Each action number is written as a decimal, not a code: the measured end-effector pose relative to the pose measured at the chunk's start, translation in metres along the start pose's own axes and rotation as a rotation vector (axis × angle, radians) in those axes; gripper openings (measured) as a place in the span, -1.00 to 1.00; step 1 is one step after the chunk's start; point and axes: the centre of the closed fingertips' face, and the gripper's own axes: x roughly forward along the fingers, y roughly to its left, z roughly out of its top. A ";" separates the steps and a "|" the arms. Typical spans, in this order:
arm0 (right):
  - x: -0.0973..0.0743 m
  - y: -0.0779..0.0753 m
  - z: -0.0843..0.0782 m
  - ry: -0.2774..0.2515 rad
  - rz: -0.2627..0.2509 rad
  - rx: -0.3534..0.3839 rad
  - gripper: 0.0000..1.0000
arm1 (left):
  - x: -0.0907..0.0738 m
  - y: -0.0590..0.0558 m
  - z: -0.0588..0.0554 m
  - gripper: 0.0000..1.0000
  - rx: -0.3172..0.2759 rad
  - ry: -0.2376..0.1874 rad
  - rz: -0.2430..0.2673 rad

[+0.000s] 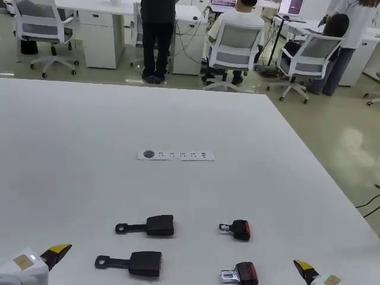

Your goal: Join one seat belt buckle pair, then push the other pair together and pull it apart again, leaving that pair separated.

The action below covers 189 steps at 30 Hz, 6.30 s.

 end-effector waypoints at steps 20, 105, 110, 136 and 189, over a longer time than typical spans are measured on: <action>-0.005 0.002 0.008 -0.005 -0.005 -0.009 0.99 | -0.002 0.005 -0.003 0.83 -0.009 -0.012 0.006; -0.004 -0.009 -0.011 0.024 0.020 -0.016 0.99 | 0.015 -0.018 -0.004 0.82 0.025 0.043 -0.046; -0.001 -0.011 -0.014 0.035 0.039 -0.030 0.99 | 0.020 -0.019 -0.004 0.82 0.034 0.052 -0.059; 0.025 -0.011 -0.020 0.106 0.191 -0.121 0.96 | 0.044 -0.028 -0.010 0.80 0.093 0.129 -0.108; 0.074 0.001 -0.036 0.253 0.495 -0.203 0.63 | 0.107 -0.038 -0.024 0.47 0.241 0.299 -0.320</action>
